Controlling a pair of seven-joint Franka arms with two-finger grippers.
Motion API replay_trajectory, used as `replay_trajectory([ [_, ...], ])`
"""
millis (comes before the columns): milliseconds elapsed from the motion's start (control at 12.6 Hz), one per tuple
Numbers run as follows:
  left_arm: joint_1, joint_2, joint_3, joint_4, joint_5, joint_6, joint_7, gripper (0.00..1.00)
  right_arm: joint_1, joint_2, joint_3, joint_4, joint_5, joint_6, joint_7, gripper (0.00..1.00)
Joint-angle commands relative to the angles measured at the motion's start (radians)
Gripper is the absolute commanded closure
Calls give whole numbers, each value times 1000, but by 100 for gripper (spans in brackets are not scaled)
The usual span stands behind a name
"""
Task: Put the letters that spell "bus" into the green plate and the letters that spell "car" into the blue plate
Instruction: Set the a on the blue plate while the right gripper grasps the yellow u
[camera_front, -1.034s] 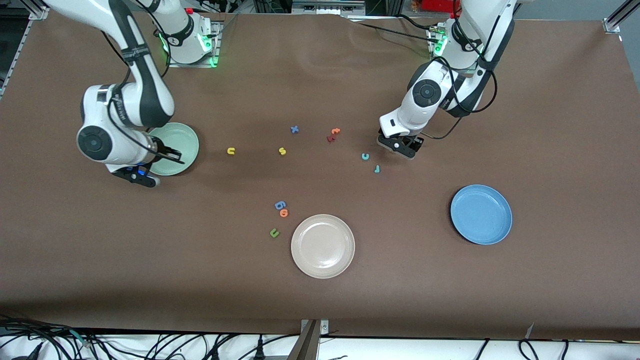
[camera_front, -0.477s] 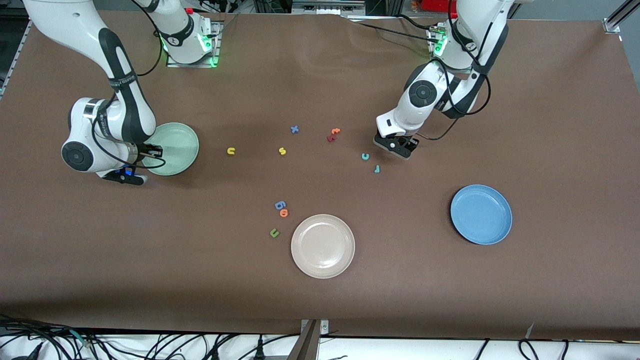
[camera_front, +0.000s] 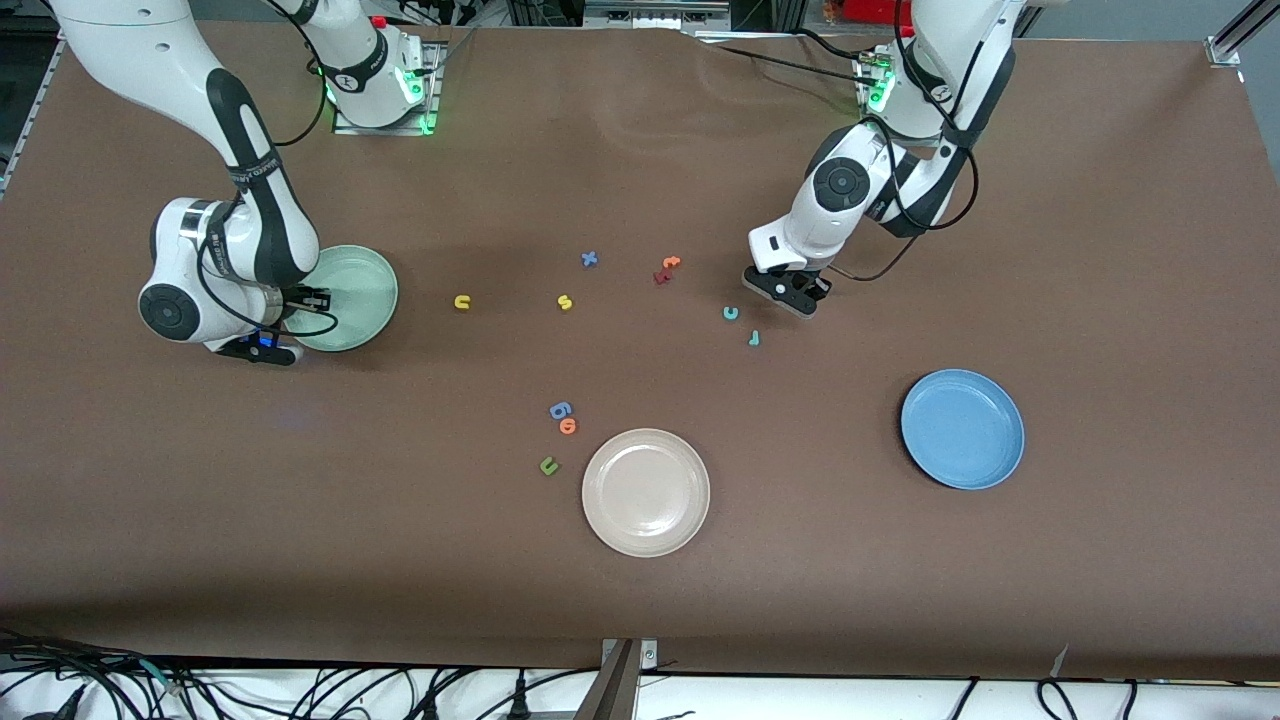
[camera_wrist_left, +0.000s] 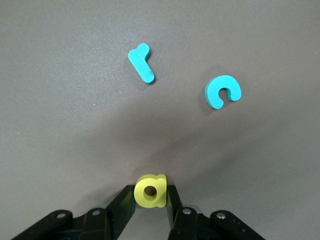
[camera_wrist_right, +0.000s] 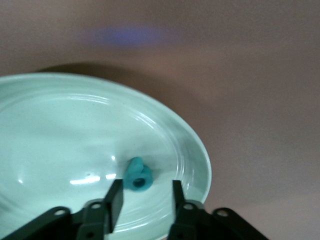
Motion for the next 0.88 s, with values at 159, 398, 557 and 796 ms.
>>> replay_trajectory([
  [159,-3,21,9,10,33,10,0,70,55,-72,83,58,12,-94,212,1],
  [398,-1,19,9,14,33,9,0,74,55,-87,224,61,21,-48,408,1],
  [557,8,10,12,35,35,-1,6,78,55,-84,278,51,65,21,448,1],
  [796,87,-39,17,111,35,-146,161,84,55,-78,361,-1,67,141,608,1],
])
